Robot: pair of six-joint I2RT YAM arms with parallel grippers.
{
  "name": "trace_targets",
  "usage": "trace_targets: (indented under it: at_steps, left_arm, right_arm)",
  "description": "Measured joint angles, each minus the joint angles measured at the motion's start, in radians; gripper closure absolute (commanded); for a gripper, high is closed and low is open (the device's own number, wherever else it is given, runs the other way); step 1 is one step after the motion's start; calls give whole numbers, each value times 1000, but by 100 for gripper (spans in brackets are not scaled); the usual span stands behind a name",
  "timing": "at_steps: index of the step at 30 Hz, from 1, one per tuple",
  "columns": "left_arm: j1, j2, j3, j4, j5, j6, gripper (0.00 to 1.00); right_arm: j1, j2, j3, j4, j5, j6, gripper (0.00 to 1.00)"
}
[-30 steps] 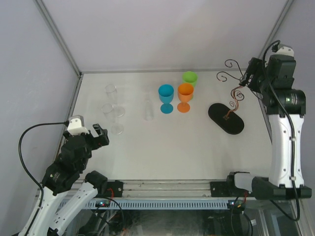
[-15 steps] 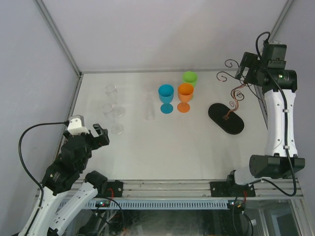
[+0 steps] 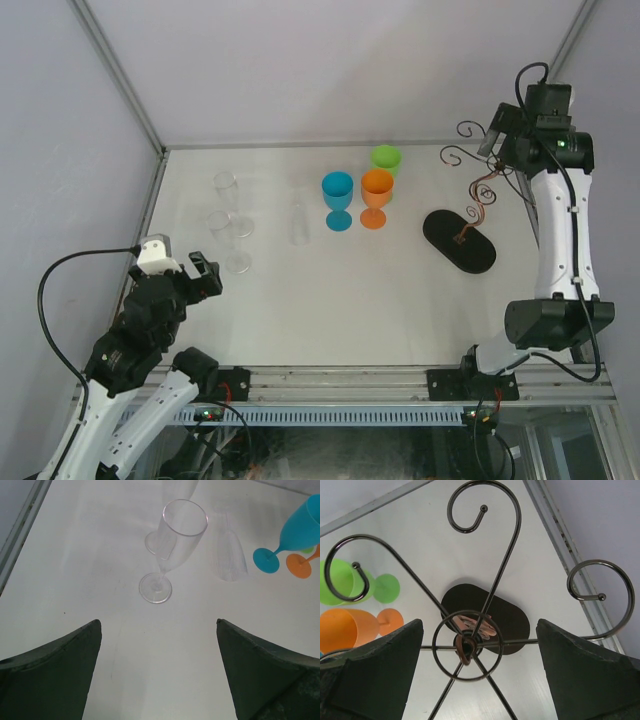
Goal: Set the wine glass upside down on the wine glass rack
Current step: Pick up the wine rack from the center of the board.
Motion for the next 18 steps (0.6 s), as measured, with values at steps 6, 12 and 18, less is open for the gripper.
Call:
trace_targets:
  at_steps: [6,12,18]
  left_arm:
    - [0,0,0,0,0,0,0]
    - [0,0,0,0,0,0,0]
    - [0,9,0,1,2,0,0]
  right_arm:
    - [19,45,5,6,30,22,5]
    - [32,81,5,19,42,25,13]
    - [32,92,-3,27,45,25,37]
